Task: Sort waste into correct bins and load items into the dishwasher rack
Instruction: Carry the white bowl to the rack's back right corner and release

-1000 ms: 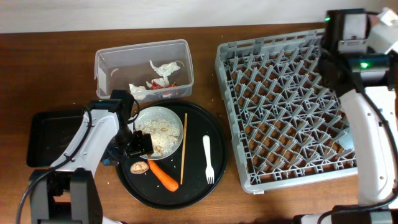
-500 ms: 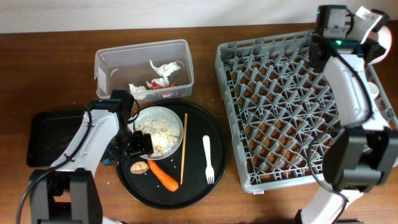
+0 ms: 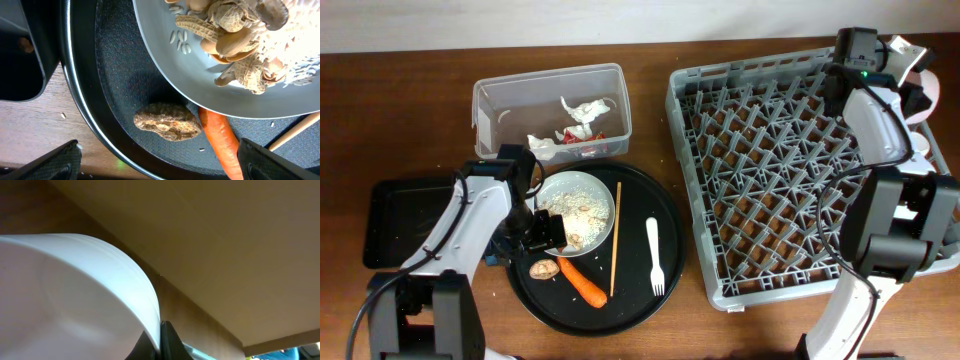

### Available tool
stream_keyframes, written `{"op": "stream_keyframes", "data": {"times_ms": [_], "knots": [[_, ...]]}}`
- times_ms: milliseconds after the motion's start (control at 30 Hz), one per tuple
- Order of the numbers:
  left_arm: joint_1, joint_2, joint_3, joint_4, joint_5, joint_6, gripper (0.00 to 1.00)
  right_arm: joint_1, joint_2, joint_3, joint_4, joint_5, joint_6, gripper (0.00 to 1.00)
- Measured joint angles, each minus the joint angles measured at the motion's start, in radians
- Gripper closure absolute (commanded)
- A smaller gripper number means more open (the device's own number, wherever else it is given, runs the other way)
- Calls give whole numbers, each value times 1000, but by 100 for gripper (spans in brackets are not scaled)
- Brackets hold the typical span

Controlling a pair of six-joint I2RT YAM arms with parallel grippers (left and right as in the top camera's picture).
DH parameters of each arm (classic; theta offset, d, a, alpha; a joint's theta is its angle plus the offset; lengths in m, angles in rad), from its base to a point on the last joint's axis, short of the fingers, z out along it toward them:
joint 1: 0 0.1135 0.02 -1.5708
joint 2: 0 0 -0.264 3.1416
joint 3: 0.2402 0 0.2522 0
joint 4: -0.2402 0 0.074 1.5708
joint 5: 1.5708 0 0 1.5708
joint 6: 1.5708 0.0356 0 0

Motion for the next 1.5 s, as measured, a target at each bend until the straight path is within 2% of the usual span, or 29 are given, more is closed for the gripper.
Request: {"op": "stream_keyframes", "data": {"times_ms": [333,733,800,900,933,967,1000,1067,1167,1300,1367,1400,1500], "knots": [[0,0,0,0,0,0,1,4,0,-47,55,-50,3,96],[0,0,0,5,0,0,1,38,0,-49,-19,-19,5,94],[0,0,0,6,0,0,1,45,0,-49,-56,-16,6,85],[0,0,0,6,0,0,1,80,0,-56,-124,-127,2,79],[0,0,0,6,0,0,1,93,0,-56,-151,-153,3,71],[0,0,0,6,0,0,1,103,0,-56,-174,-176,8,51],[0,0,0,6,0,0,1,103,0,-56,-189,-208,4,43],[0,0,0,6,0,0,1,109,0,-56,-243,-261,-2,37],[0,0,0,6,0,0,1,151,0,-58,-322,-322,3,33],[0,0,0,6,0,0,1,172,-4,-58,-339,-364,16,28],[0,0,0,6,0,0,1,172,-31,-59,-334,-369,28,30],[0,0,0,6,0,0,1,172,-42,-59,-333,-369,30,34],[0,0,0,6,0,0,1,172,-68,-59,-331,-369,42,36]]}}
